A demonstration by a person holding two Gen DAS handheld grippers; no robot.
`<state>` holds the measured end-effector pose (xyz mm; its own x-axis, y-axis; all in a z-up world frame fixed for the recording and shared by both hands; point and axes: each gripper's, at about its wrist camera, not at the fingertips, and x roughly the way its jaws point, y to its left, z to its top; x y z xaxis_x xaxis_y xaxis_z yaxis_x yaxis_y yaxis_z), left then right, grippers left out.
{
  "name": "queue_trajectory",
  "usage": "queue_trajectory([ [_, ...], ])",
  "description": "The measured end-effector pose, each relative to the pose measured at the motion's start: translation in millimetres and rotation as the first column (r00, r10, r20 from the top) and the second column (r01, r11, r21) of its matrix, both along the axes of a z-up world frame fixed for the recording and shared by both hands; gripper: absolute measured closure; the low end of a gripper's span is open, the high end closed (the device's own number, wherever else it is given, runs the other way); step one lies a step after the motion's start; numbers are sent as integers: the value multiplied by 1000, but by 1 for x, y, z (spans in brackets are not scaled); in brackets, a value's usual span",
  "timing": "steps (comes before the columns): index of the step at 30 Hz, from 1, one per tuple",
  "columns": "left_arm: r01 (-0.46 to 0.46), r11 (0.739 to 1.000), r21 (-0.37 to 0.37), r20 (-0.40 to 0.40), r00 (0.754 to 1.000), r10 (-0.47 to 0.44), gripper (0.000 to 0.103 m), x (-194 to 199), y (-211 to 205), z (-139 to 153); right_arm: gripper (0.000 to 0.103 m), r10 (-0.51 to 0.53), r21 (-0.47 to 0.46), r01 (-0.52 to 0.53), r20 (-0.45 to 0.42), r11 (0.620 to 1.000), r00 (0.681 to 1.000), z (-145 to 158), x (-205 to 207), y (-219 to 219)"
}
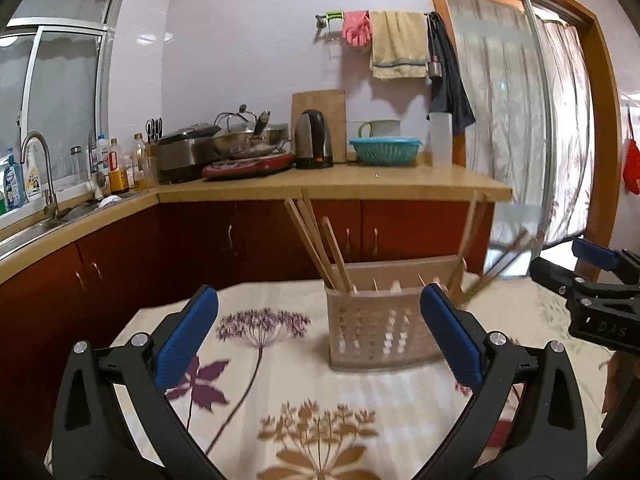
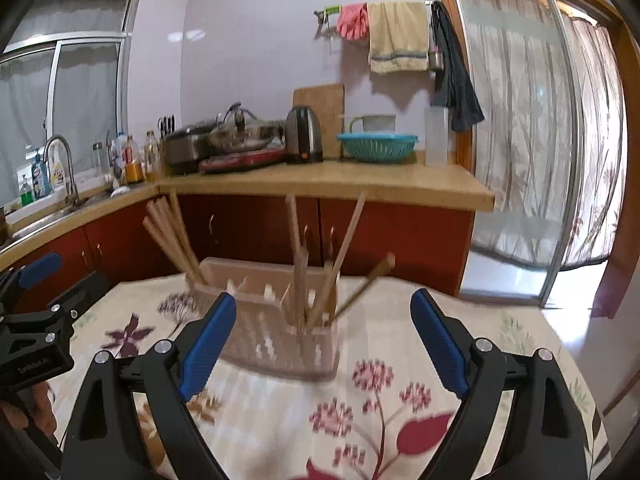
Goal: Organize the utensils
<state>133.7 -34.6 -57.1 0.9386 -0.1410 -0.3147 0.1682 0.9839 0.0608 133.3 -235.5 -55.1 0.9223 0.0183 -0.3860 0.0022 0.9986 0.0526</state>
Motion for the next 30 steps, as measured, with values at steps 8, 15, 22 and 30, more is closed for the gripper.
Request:
queue_trajectory([
  [8, -3, 1000, -4, 15, 1000, 3, 4, -55, 7, 9, 16, -14, 6, 14, -11, 1000, 1000, 1, -51, 2],
  [15, -21, 998, -51, 33, 999, 23, 4, -94, 19, 25, 16, -17, -15, 17, 22, 1000, 1000, 17, -90, 8],
  [22, -38, 997, -73, 58, 997, 42, 4, -126, 29, 33, 16, -19, -20, 21, 66, 1000, 998, 30, -124, 14],
  [30, -42, 995, -92, 53, 997, 47, 4, -142, 32, 31, 16, -16, -26, 18, 82, 1000, 997, 31, -136, 18],
])
